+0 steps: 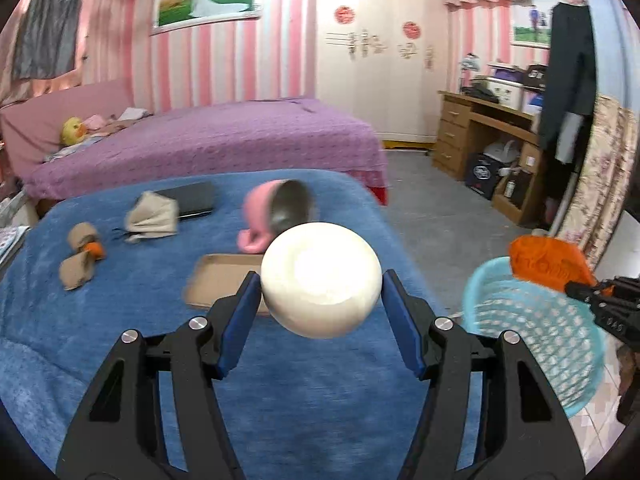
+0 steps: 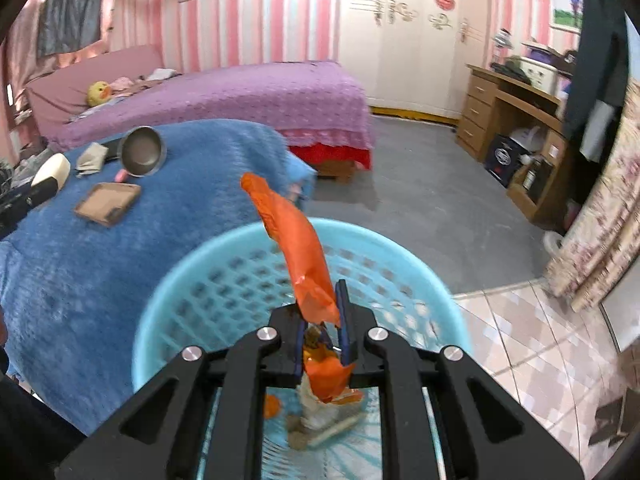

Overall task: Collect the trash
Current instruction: 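Carry the puck and mesh bag to the blue basket and open both tools, then move both tools back over the blanket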

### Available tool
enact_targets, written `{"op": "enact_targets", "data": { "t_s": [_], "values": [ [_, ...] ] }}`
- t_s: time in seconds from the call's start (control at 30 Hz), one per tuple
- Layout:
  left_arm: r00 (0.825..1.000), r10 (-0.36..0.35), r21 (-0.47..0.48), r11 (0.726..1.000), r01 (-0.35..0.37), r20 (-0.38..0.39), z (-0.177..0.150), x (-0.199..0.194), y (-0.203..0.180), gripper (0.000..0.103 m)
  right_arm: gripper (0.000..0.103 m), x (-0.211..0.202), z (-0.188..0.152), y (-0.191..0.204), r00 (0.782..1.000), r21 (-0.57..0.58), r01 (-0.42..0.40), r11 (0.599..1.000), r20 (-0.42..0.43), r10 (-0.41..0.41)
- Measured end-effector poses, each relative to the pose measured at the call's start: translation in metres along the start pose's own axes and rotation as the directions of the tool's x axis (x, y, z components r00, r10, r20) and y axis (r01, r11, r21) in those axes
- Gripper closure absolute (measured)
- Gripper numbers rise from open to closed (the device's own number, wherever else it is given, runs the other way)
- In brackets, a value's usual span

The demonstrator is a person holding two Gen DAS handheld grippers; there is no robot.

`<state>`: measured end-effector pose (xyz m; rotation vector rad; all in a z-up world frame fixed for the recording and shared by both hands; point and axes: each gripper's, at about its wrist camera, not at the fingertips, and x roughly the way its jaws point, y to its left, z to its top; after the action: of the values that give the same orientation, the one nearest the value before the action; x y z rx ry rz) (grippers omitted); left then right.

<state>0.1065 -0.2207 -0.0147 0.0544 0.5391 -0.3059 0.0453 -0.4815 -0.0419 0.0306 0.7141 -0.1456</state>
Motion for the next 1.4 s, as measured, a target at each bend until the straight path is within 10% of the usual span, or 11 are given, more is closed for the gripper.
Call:
{"op": "enact_targets", "data": {
  "t_s": [0.57, 0.63, 0.77, 1.23, 1.3, 1.37, 1.4],
  "values": [
    [0.984, -0.161, 0.116, 0.979, 0.17, -0.081, -0.014, 0.033, -0.142, 0.042, 0.09, -0.002, -0.023, -0.065, 0.999, 0.131, 0.052, 0.99, -0.001, -0.052],
    [0.983, -0.166, 0.118, 0.978, 0.174, -0.08, -0.013, 0.033, -0.145, 0.03, 0.09, -0.002, -0.025, -0.064, 0.999, 0.138, 0.05, 0.989, -0.001, -0.051],
    [0.991, -0.13, 0.098, 0.986, 0.132, -0.035, -0.005, 0.027, -0.13, 0.009, 0.09, 0.0, -0.025, -0.061, 0.999, 0.14, 0.048, 0.989, -0.006, -0.048],
    [0.999, 0.047, -0.029, 0.998, -0.047, -0.013, 0.007, 0.012, -0.026, 0.006, 0.088, 0.015, -0.018, -0.034, 0.999, 0.125, 0.033, 0.992, -0.038, -0.029],
    [0.998, 0.06, -0.03, 0.998, -0.06, -0.015, 0.007, 0.01, -0.019, 0.006, 0.08, 0.016, -0.015, -0.029, 0.999, 0.132, 0.041, 0.99, -0.037, -0.037],
    [0.997, 0.072, -0.031, 0.997, -0.072, -0.017, 0.006, 0.008, -0.01, 0.006, 0.037, 0.018, -0.012, -0.022, 0.999, 0.143, 0.042, 0.989, -0.032, -0.038],
    [0.997, 0.077, -0.033, 0.996, -0.077, -0.015, 0.006, 0.006, -0.006, 0.006, 0.032, 0.018, -0.01, -0.019, 0.999, 0.144, 0.043, 0.989, -0.024, -0.04]
  ]
}}
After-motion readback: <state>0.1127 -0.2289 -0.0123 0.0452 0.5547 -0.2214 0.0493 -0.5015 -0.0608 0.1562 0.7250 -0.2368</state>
